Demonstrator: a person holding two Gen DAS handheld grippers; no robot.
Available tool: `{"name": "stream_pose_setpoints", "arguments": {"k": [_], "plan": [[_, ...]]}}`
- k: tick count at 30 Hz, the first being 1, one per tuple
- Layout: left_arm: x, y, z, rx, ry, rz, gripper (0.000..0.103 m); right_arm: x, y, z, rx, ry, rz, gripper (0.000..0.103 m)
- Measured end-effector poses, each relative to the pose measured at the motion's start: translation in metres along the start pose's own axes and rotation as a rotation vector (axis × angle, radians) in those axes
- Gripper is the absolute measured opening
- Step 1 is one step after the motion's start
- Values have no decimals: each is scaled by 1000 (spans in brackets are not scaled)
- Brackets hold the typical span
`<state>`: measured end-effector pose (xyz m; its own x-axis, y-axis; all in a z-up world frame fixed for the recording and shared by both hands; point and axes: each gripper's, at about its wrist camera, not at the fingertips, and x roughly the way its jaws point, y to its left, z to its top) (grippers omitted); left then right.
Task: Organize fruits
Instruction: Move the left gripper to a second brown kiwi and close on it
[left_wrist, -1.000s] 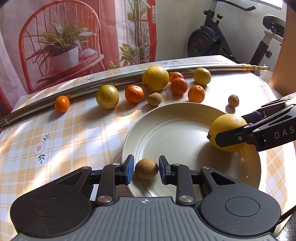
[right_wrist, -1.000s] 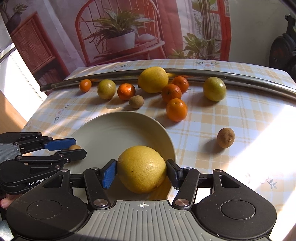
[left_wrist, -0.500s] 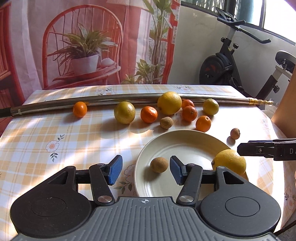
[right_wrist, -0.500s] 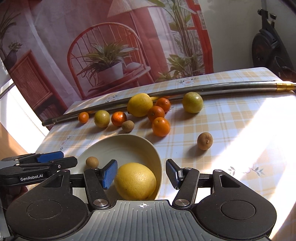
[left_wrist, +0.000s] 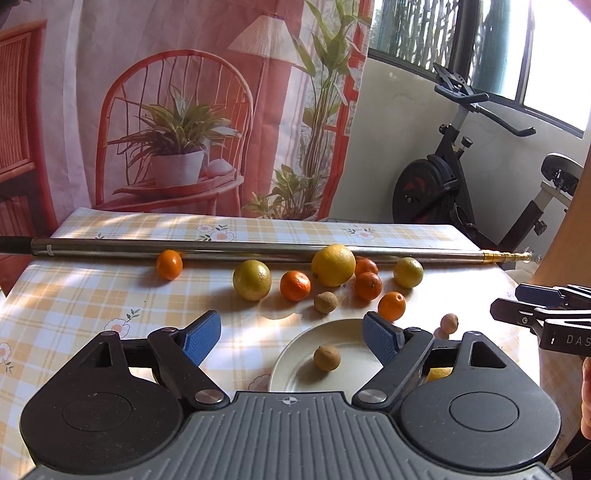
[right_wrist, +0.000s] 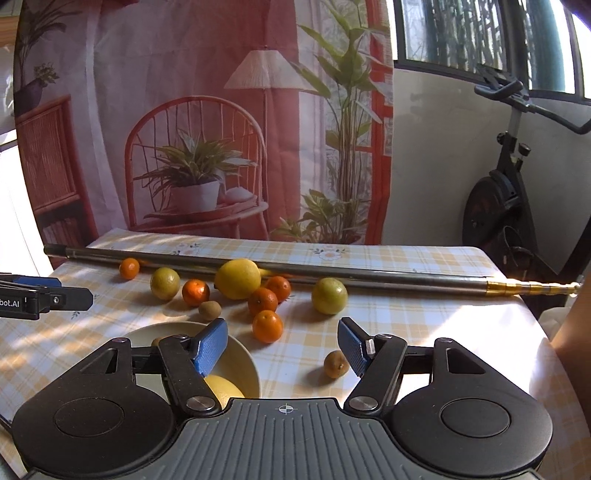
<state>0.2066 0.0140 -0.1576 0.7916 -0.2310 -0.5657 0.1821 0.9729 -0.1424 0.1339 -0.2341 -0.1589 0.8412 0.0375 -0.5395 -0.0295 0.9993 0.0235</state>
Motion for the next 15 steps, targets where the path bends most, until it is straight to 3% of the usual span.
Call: {"name": "stream_pose_setpoints", "arguments": {"k": [3, 7, 9, 15], "plan": [[-4, 7, 5, -79, -7, -16, 95, -2, 3, 4, -28, -9, -9, 63], [-7, 16, 14, -169, -31, 40, 95, -2, 1, 6, -22, -19, -14, 64], [-8, 20, 19, -197, -42, 65, 97, -3, -4, 8, 11, -23, -5, 73], [-8, 26, 28, -159, -74, 105, 98, 2, -23, 11, 113, -24, -4, 77]]}}
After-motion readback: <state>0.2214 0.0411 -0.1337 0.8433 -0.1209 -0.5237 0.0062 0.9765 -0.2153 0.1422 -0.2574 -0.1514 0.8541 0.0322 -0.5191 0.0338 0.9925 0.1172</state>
